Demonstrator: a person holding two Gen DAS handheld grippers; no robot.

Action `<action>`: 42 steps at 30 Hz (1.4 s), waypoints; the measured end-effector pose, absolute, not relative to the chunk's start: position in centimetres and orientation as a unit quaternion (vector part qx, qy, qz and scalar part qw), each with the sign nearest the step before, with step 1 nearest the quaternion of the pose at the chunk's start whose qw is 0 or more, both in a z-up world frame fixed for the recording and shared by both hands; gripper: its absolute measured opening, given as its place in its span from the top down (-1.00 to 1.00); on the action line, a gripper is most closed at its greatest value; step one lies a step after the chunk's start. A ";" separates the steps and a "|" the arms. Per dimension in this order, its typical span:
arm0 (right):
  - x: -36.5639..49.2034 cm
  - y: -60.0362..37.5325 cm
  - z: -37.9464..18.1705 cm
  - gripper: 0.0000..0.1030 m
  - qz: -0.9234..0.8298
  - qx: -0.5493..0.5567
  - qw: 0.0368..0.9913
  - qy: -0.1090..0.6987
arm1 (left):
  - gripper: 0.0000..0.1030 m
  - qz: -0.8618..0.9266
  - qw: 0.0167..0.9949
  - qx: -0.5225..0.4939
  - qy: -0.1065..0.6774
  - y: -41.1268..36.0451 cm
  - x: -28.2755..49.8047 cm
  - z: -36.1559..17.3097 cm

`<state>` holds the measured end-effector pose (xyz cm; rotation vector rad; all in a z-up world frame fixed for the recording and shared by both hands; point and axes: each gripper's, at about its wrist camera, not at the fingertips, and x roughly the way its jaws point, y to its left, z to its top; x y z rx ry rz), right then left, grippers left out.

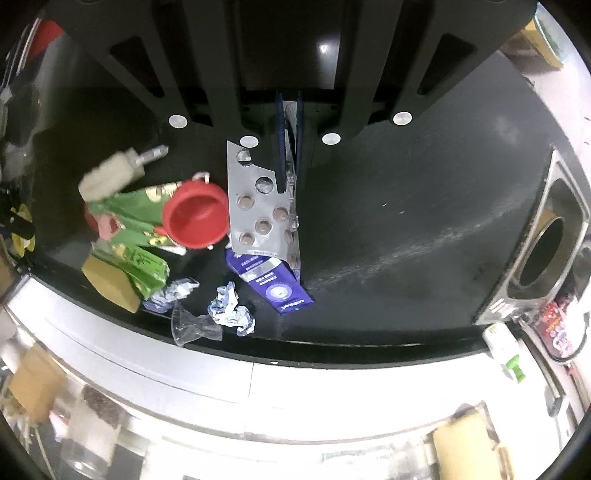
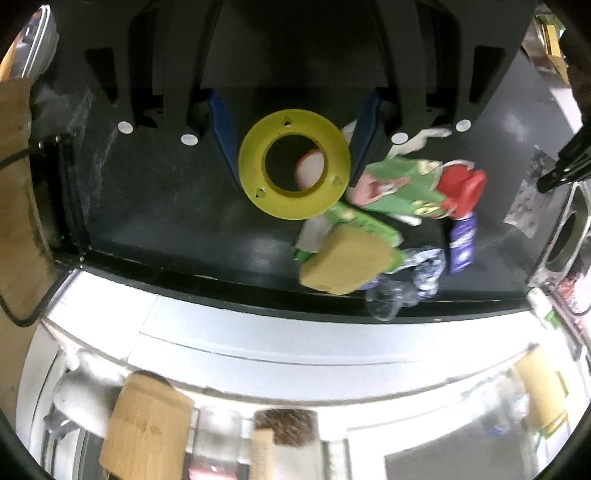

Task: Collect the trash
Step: 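Grasp the silver pill blister pack with the left gripper while the right gripper grasps the yellow tape roll, then carry both items to the black bin and release them inside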

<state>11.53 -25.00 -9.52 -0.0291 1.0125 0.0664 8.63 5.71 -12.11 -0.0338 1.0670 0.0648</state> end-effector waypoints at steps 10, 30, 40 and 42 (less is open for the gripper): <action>5.7 -21.1 -6.0 -0.07 0.063 -0.020 0.883 0.465 | 0.93 0.024 0.867 -0.010 0.497 6.1 3.6 -9.6; 2.5 -3.8 -2.8 -0.07 0.253 -0.088 0.862 0.429 | 0.93 0.132 0.875 -0.042 0.465 15.0 -5.6 -6.0; -4.2 15.6 -6.0 -0.07 0.455 -0.162 0.765 0.426 | 0.93 0.281 0.831 -0.123 0.464 26.0 -18.0 -8.1; -6.3 19.7 -7.7 -0.07 0.491 -0.177 0.734 0.434 | 0.93 0.311 0.815 -0.146 0.467 28.0 -21.0 -9.4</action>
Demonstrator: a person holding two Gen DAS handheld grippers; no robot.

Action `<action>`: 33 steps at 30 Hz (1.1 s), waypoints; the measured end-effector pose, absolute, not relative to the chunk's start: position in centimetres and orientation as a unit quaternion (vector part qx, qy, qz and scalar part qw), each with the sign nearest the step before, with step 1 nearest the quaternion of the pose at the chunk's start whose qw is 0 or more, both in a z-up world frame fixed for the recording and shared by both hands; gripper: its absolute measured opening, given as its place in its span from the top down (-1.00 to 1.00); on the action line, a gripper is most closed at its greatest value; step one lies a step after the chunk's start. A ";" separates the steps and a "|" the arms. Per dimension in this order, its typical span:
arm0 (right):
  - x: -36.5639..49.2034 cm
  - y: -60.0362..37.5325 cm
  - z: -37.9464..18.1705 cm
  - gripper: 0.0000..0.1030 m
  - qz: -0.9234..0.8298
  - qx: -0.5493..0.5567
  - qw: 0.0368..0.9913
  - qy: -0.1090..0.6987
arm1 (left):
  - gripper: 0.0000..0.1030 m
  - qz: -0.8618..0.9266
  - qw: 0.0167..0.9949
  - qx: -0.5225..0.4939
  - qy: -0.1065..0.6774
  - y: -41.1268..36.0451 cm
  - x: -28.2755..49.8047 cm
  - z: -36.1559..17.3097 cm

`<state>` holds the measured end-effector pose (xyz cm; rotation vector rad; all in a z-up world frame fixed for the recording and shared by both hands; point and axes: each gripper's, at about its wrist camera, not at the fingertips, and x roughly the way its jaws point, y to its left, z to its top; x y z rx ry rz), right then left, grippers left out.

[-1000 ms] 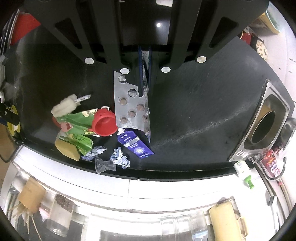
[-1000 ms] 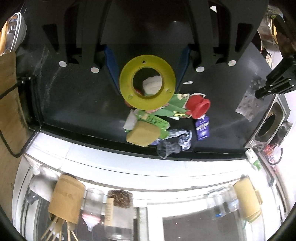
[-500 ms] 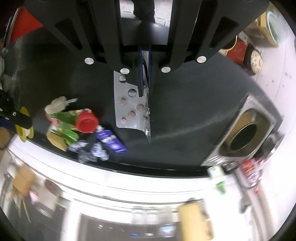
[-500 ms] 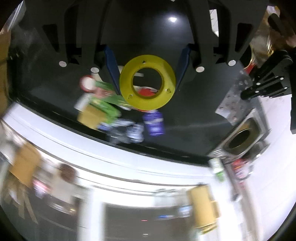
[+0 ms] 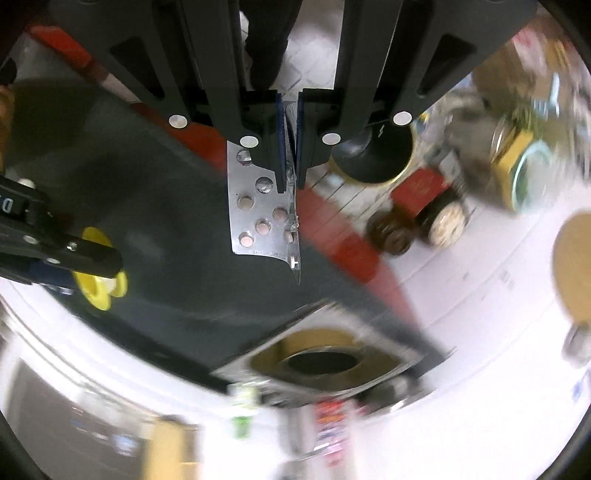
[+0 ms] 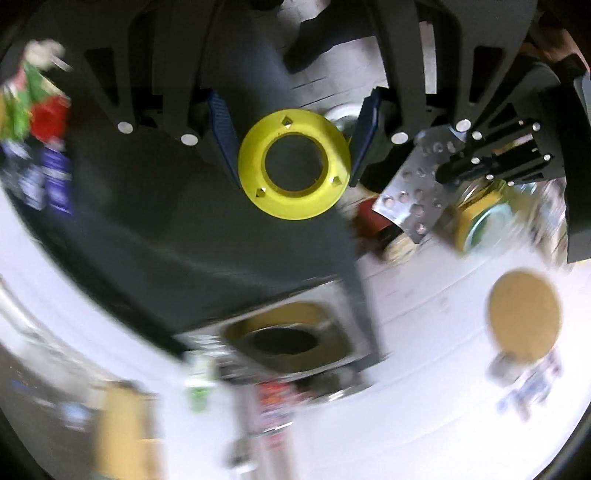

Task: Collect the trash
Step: 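Carry both items to the black bin and release them inside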

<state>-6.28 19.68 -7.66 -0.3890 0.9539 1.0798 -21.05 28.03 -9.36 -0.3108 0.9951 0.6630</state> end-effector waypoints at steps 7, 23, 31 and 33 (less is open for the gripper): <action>-12.9 31.4 -15.0 -0.07 0.566 -0.227 0.643 0.463 | 0.93 0.379 0.762 -0.225 0.474 34.1 -29.4 -16.5; -18.9 47.8 -38.0 -0.07 0.579 -0.323 0.550 0.509 | 0.92 0.397 0.722 -0.318 0.469 46.1 -35.0 -39.4; -17.9 47.5 -37.9 -0.69 0.580 -0.330 0.553 0.500 | -0.52 0.416 0.715 -0.304 0.472 47.5 -36.4 -38.8; -17.5 46.3 -35.6 -0.69 0.577 -0.327 0.557 0.499 | -0.52 0.415 0.714 -0.305 0.473 47.1 -36.6 -37.2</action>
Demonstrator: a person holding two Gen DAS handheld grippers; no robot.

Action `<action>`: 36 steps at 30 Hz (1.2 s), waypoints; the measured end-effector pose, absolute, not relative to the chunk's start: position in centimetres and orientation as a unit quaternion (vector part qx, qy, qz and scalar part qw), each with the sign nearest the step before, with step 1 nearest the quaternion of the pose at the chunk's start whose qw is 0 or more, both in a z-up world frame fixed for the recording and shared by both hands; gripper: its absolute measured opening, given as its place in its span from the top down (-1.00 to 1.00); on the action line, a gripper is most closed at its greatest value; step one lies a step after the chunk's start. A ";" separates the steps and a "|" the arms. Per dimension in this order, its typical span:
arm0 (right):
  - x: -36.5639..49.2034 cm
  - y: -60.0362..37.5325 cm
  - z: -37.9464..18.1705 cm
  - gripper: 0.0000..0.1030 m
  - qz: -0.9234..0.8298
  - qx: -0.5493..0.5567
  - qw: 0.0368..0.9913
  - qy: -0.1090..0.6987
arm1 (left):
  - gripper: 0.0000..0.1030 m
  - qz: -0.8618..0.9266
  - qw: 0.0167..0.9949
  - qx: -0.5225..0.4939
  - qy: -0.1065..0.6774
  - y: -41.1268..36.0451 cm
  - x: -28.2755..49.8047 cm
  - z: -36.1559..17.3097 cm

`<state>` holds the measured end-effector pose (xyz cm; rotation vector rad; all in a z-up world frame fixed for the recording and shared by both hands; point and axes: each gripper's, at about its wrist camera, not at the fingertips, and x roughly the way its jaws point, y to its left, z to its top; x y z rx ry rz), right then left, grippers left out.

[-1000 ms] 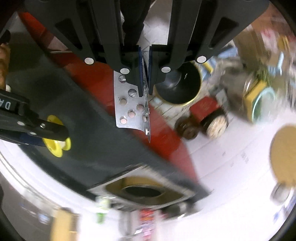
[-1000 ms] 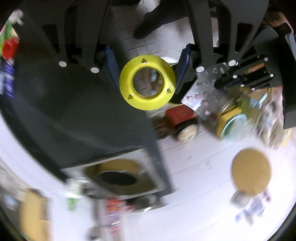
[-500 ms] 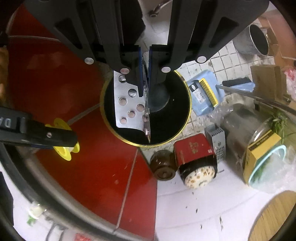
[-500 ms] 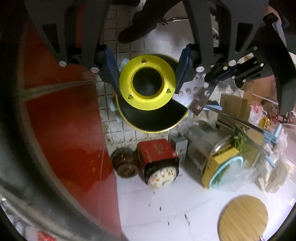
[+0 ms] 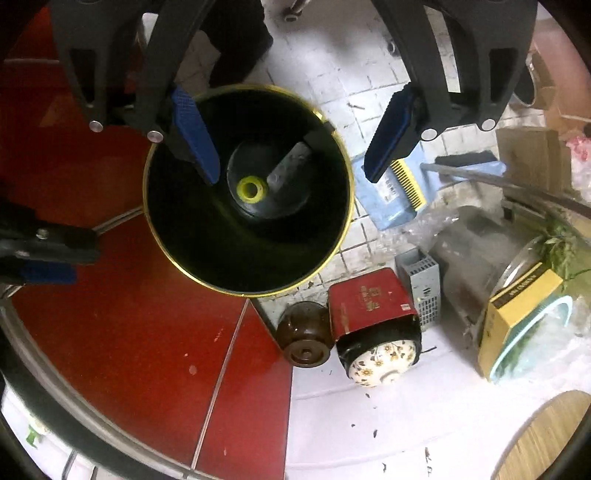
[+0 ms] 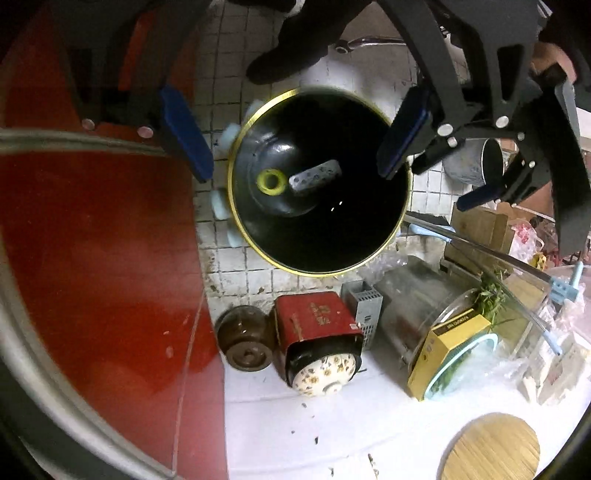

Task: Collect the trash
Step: 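Carry both items to the black bin and release them inside, then return both tools to the countertop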

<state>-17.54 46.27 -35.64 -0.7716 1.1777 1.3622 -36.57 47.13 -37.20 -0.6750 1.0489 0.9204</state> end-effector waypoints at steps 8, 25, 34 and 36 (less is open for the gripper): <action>-13.8 35.1 -17.8 -0.85 0.566 -0.258 0.630 0.465 | -0.71 0.371 0.760 -0.225 0.484 40.9 -31.8 -22.8; -0.3 -5.1 0.9 -0.86 0.191 -0.061 0.882 0.426 | -0.87 0.021 0.879 -0.063 0.472 15.2 -5.1 -6.3; -0.8 -18.0 1.6 -0.86 0.078 0.020 0.904 0.420 | -0.87 -0.025 0.871 -0.034 0.489 6.9 -1.4 -5.3; -0.8 -19.0 1.7 -0.86 0.073 0.024 0.904 0.420 | -0.87 -0.024 0.869 -0.024 0.493 5.8 -1.2 -5.4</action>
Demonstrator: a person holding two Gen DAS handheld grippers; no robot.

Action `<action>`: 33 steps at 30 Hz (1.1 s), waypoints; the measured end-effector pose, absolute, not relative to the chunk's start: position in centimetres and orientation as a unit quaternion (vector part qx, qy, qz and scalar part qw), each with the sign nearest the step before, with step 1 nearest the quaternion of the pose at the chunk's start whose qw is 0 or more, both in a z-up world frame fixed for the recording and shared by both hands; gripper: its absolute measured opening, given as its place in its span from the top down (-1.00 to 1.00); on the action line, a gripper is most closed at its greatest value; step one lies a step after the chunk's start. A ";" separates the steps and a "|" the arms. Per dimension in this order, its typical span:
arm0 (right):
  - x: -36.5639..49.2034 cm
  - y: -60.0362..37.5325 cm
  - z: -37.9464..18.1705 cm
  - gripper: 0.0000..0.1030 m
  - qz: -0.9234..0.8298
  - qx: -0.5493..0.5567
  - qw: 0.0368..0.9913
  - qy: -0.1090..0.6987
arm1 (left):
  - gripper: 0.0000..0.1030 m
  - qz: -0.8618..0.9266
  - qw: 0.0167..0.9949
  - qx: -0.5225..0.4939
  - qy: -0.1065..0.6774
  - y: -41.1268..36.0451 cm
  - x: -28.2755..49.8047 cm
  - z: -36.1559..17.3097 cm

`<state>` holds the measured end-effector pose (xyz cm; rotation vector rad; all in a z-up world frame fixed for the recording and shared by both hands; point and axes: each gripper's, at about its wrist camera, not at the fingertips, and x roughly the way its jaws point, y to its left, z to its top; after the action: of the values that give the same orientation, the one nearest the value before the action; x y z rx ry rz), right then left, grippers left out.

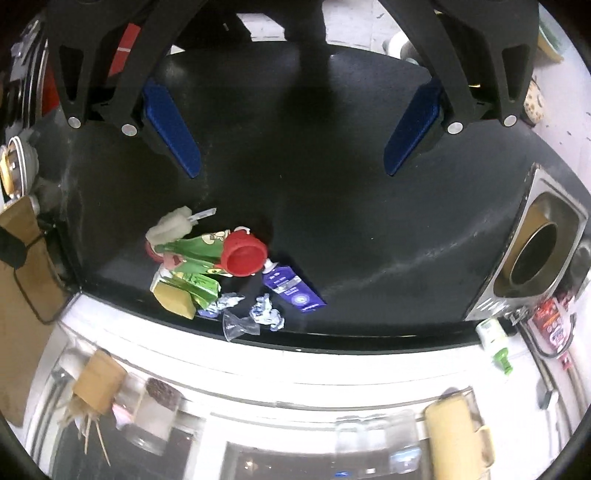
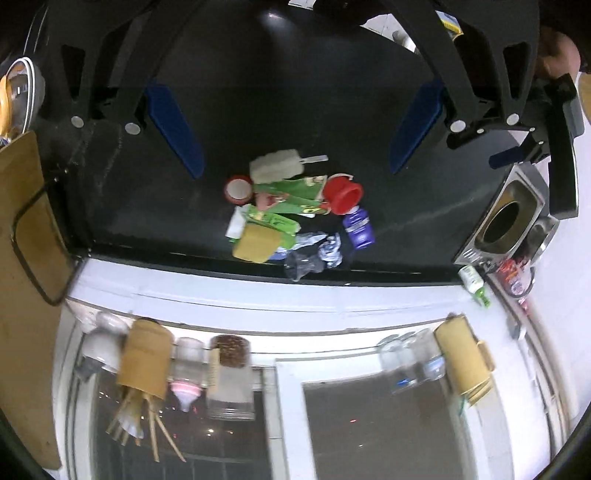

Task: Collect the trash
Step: 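Return both tools to the countertop, then grasp the purple toothpaste tube with the left gripper while the right gripper grasps the yellow sponge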

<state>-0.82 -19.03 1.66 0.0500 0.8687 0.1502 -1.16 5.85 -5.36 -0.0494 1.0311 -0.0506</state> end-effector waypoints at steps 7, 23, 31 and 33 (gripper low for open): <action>1.0 -19.3 0.7 -0.86 0.070 0.030 0.898 0.433 | -0.87 -0.008 0.862 -0.028 0.506 5.2 0.5 -5.9; 11.5 -20.6 -4.8 -0.86 0.054 0.019 0.876 0.478 | -0.87 0.045 0.831 -0.051 0.552 3.8 14.4 -12.0; 19.8 -21.3 -9.8 -0.86 0.029 0.032 0.848 0.528 | -0.87 0.079 0.801 -0.049 0.591 3.2 21.9 -18.1; 21.8 -21.0 -11.3 -0.86 0.025 0.031 0.838 0.543 | -0.86 0.083 0.793 -0.058 0.601 3.4 23.0 -19.5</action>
<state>21.77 -20.97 -11.28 0.0666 1.1495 0.0534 22.97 3.36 -19.49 -0.1254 1.2927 0.1779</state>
